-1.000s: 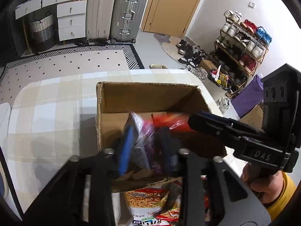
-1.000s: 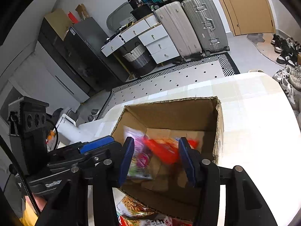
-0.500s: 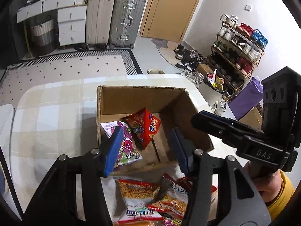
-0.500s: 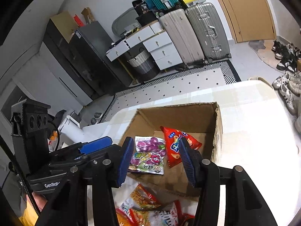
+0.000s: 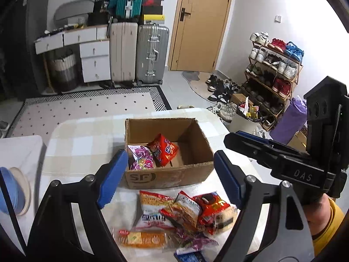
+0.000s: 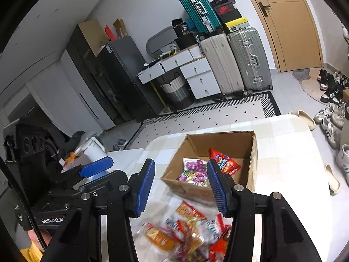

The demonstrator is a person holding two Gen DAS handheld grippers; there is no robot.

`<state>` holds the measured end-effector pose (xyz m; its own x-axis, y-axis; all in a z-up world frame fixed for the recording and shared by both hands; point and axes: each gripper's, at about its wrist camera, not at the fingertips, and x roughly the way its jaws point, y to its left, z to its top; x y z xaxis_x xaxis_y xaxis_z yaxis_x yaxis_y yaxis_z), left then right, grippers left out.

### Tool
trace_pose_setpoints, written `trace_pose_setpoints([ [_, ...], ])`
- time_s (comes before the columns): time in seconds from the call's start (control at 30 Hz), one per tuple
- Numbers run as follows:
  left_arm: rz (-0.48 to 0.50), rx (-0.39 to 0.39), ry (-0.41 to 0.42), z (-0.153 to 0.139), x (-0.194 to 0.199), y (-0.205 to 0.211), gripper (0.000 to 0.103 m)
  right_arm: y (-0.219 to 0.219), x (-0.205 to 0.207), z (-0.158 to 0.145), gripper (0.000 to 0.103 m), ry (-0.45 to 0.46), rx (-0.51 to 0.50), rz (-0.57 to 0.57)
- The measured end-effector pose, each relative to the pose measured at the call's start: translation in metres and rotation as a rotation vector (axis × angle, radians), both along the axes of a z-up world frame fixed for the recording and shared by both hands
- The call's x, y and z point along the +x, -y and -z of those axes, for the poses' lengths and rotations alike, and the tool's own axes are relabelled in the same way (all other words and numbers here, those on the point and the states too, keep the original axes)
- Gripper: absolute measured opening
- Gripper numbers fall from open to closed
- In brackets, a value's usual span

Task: Organize snacks
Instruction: 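Move both tools back over the remaining snacks on the table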

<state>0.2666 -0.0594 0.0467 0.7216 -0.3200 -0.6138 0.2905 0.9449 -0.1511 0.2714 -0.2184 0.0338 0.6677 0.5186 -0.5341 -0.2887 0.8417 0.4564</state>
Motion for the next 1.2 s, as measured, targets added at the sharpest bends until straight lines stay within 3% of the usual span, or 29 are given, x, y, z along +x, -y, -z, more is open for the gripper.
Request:
trace_pose_setpoints([
  [0.17,0.001,-0.006,0.043,-0.029,-0.058,-0.005,0.081,-0.001,-0.046,-0.022,0.053,0.065,-0.004,-0.008],
  [0.4,-0.027,0.001,0.117,-0.053,-0.149,-0.018,0.087,-0.010,-0.131,-0.043,0.069,0.223,-0.071,-0.002],
  [0.47,-0.036,-0.008,0.136,-0.055,-0.174,-0.022,0.089,-0.012,-0.161,-0.045,0.080,0.284,-0.100,0.009],
  [0.5,-0.041,-0.022,0.147,-0.055,-0.188,-0.026,0.095,-0.014,-0.175,-0.045,0.088,0.313,-0.113,0.014],
  [0.53,-0.051,-0.036,0.155,-0.054,-0.201,-0.031,0.103,-0.015,-0.189,-0.045,0.092,0.343,-0.127,0.018],
  [0.57,-0.061,-0.050,0.167,-0.052,-0.211,-0.036,0.102,-0.016,-0.205,-0.044,0.093,0.376,-0.145,0.025],
  [0.67,-0.084,-0.077,0.212,-0.045,-0.250,-0.048,0.102,-0.017,-0.241,-0.038,0.101,0.433,-0.186,0.054],
  [0.97,-0.148,-0.047,0.235,0.014,-0.317,-0.069,0.102,-0.018,-0.288,0.002,0.102,0.444,-0.194,0.033],
  [1.2,-0.135,0.042,0.153,0.072,-0.310,-0.060,0.102,-0.046,-0.292,0.039,0.102,0.445,-0.363,0.035],
])
